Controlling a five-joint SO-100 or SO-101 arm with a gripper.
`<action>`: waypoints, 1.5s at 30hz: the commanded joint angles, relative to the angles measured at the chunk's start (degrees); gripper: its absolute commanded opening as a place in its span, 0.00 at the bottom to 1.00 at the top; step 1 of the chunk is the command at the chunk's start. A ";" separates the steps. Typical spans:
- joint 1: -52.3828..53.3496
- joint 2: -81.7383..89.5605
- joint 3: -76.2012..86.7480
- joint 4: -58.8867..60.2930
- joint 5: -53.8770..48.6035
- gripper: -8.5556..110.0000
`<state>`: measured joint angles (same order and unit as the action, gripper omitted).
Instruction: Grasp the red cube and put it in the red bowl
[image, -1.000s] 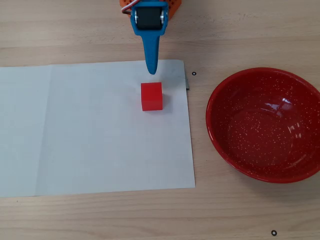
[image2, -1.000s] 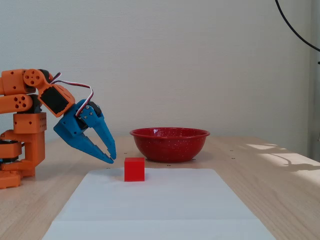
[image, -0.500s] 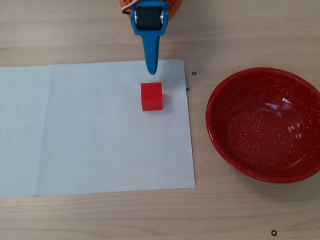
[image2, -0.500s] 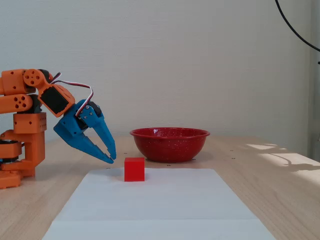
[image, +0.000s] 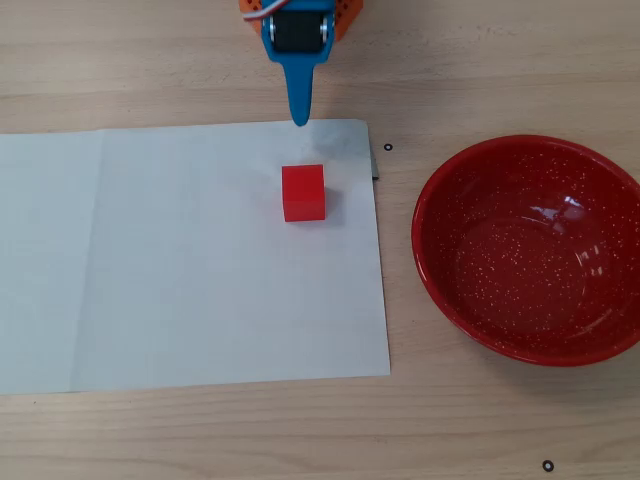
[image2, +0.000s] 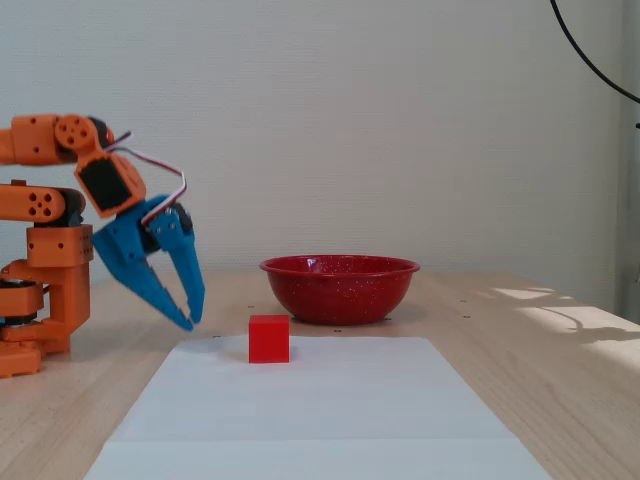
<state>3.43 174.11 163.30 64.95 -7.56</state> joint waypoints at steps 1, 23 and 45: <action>-0.44 -4.04 -9.23 1.23 4.75 0.08; -3.16 -30.15 -37.71 11.34 6.42 0.13; -2.29 -50.71 -45.97 9.76 3.34 0.57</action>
<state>2.11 122.17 125.42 76.46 -3.52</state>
